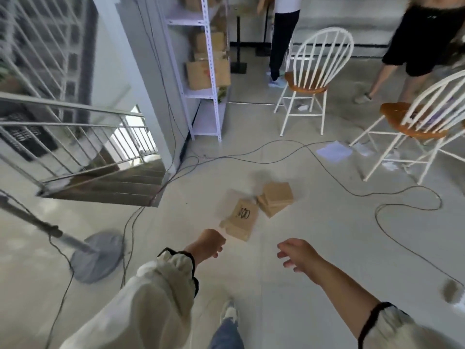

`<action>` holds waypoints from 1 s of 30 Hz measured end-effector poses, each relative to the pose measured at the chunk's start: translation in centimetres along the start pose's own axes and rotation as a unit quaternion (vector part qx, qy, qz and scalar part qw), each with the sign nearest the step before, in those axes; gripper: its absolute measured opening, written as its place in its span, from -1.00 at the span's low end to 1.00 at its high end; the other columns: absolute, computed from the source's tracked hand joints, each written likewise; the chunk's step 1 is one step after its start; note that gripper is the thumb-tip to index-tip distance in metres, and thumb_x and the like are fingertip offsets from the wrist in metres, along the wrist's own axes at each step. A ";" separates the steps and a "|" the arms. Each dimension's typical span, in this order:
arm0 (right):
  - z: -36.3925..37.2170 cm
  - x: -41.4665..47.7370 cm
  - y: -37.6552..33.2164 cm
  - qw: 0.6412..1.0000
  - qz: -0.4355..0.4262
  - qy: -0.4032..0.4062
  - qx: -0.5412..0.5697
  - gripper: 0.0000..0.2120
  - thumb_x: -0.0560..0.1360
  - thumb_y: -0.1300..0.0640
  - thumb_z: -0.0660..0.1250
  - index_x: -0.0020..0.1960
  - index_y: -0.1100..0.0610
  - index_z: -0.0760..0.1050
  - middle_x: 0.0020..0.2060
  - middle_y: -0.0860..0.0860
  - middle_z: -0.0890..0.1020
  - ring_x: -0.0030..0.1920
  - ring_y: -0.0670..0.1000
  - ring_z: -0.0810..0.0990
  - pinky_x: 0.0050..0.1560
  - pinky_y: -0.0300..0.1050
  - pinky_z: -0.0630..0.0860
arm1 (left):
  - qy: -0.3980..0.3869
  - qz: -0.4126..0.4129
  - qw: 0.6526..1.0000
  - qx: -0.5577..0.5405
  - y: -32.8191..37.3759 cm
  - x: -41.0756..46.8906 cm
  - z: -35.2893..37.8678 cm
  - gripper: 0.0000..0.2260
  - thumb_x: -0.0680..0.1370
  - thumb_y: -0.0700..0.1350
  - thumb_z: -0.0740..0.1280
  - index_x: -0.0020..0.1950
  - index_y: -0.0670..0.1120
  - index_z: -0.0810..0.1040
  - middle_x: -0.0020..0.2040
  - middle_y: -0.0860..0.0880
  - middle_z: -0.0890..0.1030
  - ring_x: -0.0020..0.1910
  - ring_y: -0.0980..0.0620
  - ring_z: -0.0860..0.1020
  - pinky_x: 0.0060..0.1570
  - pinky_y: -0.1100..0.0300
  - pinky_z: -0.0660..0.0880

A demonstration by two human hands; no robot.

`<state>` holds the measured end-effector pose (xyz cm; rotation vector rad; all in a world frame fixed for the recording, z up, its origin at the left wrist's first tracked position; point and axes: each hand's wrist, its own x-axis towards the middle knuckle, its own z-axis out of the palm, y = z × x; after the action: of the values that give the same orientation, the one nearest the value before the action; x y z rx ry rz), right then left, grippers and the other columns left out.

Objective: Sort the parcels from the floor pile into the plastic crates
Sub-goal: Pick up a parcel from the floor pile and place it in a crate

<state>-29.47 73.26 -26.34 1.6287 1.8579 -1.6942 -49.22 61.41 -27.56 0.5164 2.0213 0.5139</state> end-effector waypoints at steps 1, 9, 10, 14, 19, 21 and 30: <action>0.2 1.7 -0.8 1.000 0.003 -0.007 -0.002 -0.81 0.57 0.10 0.18 0.08 0.16 0.49 -0.05 0.04 0.61 -0.20 0.02 0.52 -0.27 -0.19 0.34 | 0.003 -0.009 1.000 -0.005 -0.2 1.7 -1.0 -0.79 0.63 -0.20 0.13 -0.16 -0.08 0.46 -0.16 -0.04 0.53 -0.37 0.13 0.45 -0.47 0.37 0.38; 0.4 15.7 -1.7 0.997 0.075 -0.029 -0.008 -0.83 0.57 0.11 0.18 0.06 0.17 0.48 0.00 0.10 0.61 -0.15 0.07 0.52 -0.27 -0.17 0.32 | 0.045 -0.069 0.996 -0.030 -1.7 16.3 -4.4 -0.88 0.58 -0.26 0.17 -0.05 -0.21 0.49 -0.30 -0.07 0.49 -0.42 0.03 0.42 -0.71 0.43 0.20; 0.6 17.8 -1.0 0.995 0.090 -0.032 -0.008 -0.82 0.58 0.12 0.18 0.08 0.18 0.47 0.00 0.11 0.61 -0.15 0.07 0.52 -0.27 -0.18 0.33 | 0.043 -0.079 0.995 -0.032 -2.3 18.5 -3.9 -0.88 0.57 -0.24 0.17 -0.05 -0.20 0.50 -0.27 -0.07 0.51 -0.42 0.04 0.43 -0.69 0.42 0.21; 2.1 28.2 3.8 0.988 0.154 -0.021 -0.015 -0.85 0.59 0.21 0.17 0.09 0.25 0.44 -0.05 0.15 0.58 -0.27 0.01 0.49 -0.40 -0.27 0.34 | 0.027 -0.106 0.992 -0.055 -6.3 29.1 0.2 -0.88 0.59 -0.22 0.19 -0.01 -0.21 0.51 -0.14 -0.14 0.55 -0.38 0.03 0.46 -0.68 0.42 0.26; 6.6 45.5 11.9 0.981 0.186 -0.018 -0.058 -0.90 0.59 0.25 0.14 0.04 0.24 0.41 -0.10 0.13 0.54 -0.38 -0.02 0.42 -0.58 -0.38 0.25 | 0.038 -0.140 0.985 -0.092 -12.7 45.7 7.7 -0.89 0.59 -0.23 0.17 -0.06 -0.19 0.48 -0.23 -0.09 0.52 -0.38 0.01 0.47 -0.59 0.34 0.31; 9.1 52.8 14.5 0.981 0.184 -0.020 -0.065 -0.90 0.58 0.23 0.14 0.05 0.22 0.41 -0.11 0.12 0.55 -0.38 -0.01 0.41 -0.47 -0.31 0.26 | 0.069 -0.132 0.983 -0.112 -15.2 52.7 11.0 -0.87 0.57 -0.26 0.18 -0.15 -0.18 0.48 -0.23 -0.15 0.53 -0.28 -0.11 0.53 -0.51 0.32 0.39; 17.5 75.4 16.9 0.995 0.080 0.028 0.059 -0.45 0.55 -0.14 0.20 0.40 0.20 0.30 0.29 0.15 0.46 0.23 0.18 0.49 0.11 0.01 0.48 | 0.206 -0.013 0.970 -0.129 -18.3 71.9 19.4 -0.65 0.55 -0.03 0.25 0.28 -0.15 0.39 0.08 -0.12 0.50 0.03 -0.12 0.51 -0.03 0.10 0.46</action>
<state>-56.10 100.31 -95.92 1.8348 1.6289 -1.7371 -67.77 88.80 -96.76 0.2337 2.3014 0.9147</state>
